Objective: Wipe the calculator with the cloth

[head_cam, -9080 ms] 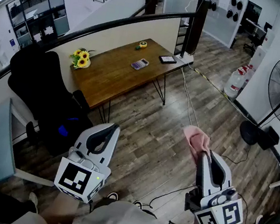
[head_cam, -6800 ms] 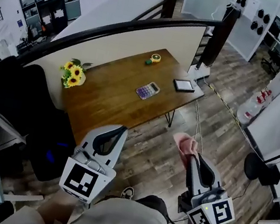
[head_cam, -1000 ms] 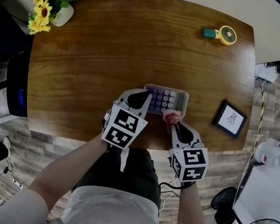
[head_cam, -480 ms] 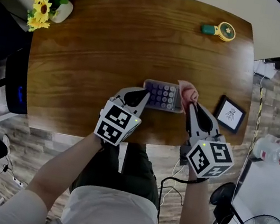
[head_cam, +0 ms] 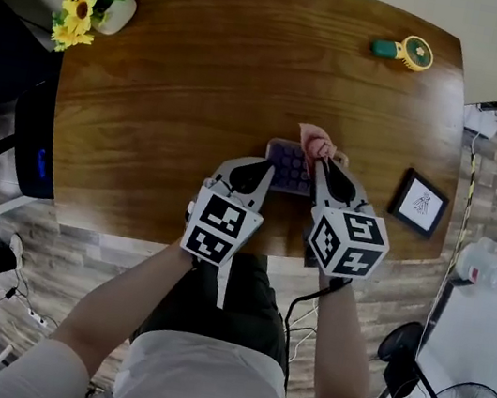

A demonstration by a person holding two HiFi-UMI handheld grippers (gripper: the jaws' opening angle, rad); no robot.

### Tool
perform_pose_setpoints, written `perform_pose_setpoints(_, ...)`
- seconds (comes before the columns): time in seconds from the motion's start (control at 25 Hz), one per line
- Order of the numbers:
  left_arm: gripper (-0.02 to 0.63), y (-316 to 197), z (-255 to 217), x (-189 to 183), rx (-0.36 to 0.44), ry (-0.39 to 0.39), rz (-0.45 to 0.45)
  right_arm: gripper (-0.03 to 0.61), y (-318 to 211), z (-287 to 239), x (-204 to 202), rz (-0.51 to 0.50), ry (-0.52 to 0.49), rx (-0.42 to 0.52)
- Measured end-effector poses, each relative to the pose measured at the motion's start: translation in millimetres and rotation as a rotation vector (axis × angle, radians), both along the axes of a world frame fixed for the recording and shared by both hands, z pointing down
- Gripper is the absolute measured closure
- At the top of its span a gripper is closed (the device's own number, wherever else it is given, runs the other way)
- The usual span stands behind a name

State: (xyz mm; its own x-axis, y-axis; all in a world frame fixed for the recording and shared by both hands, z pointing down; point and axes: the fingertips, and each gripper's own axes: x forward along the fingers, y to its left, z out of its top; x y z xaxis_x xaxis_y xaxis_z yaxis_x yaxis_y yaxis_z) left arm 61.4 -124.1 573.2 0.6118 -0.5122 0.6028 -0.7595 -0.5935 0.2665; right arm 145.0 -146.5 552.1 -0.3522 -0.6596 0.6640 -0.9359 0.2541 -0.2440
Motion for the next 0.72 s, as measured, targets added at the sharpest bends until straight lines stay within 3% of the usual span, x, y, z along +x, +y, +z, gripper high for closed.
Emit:
perform_pose_setpoints(0.12, 0.611, 0.7, -0.1, -0.8, 0.012, -0.007, -0.018, 0.546, 18.8, 4.8, -11.3, -0.044, 0.004, -0.024)
perform_pose_setpoints(0.32, 0.611, -0.2, 2.4, -4.0, -0.038, 0.031, -0.059, 0.549, 59.4, 10.9, -17.9, -0.106, 0.031, -0.056)
perform_pose_setpoints(0.48, 0.611, -0.8, 1.4, -2.9, -0.06, 0.059, -0.056, 0.549, 100.8, 29.1, -10.9, -0.154, 0.069, -0.161)
perform_pose_setpoints(0.6, 0.611, -1.3, 0.7, -1.4, -0.051, 0.067, -0.042, 0.549, 117.4, 30.0, 6.2, -0.126, 0.059, -0.182)
perform_pose_setpoints(0.72, 0.611, -1.2, 0.7, -2.4, -0.049, 0.084, -0.026, 0.549, 98.8, -1.3, 24.4, -0.039, -0.007, -0.109)
